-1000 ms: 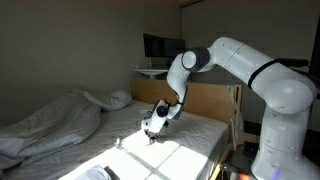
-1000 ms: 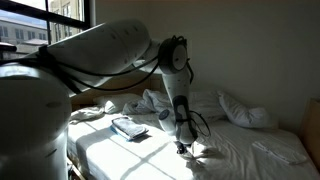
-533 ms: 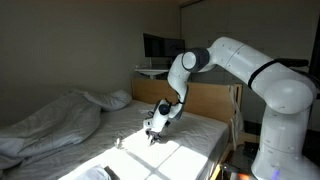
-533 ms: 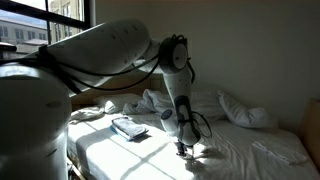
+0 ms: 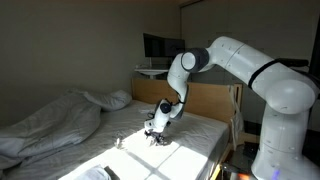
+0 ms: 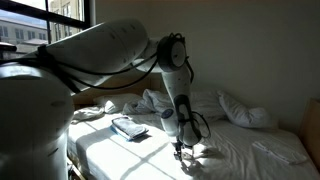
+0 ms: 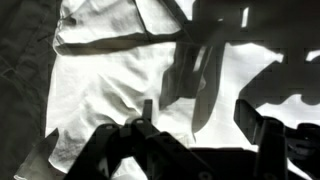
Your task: Fold the cloth
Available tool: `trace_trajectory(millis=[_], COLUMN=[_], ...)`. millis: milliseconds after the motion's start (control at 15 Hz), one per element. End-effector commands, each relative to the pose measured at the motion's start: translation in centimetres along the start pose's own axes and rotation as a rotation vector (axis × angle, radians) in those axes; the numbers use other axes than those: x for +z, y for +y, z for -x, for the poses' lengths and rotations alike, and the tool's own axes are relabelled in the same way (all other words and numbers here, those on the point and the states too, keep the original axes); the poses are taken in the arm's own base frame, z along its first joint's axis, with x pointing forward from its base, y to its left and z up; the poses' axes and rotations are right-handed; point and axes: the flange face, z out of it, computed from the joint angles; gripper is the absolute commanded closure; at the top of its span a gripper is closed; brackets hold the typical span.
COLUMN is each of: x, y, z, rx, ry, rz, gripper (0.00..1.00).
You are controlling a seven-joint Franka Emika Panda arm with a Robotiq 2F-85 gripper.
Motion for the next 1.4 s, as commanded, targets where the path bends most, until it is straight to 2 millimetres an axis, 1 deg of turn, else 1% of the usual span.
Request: trace_trajectory(millis=[0, 267, 467, 533, 667, 867, 933, 1000, 1067, 1133, 1333], x=[-1.2, -1.0, -0.7, -0.7, -0.4, 0.0, 0.2, 0.3, 0.7, 0.8, 1.0], y=[-0.1, 0.2, 0.7, 0.9, 1.1, 1.3, 1.4, 1.5, 1.5, 1.6, 1.5], z=[0.8, 2.0, 2.3, 2.3, 2.4, 2.4, 2.1, 1.9, 1.8, 1.6, 1.3], rx=[-0.033, -0.037, -0.042, -0.044, -0.048, -0.043, -0.045, -0.046, -0.046, -0.048, -0.044], ry=[-0.021, -0.062, -0.079, -0.08, -0.088, -0.093, -0.091, -0.09, -0.085, -0.086, -0.093], rz=[-0.014, -0.007, 0.005, 0.006, 0.008, -0.004, -0.009, -0.014, -0.019, -0.022, -0.027], gripper=[0.0, 0.0, 0.0, 0.18, 0.33, 0.53, 0.45, 0.28, 0.19, 0.17, 0.02])
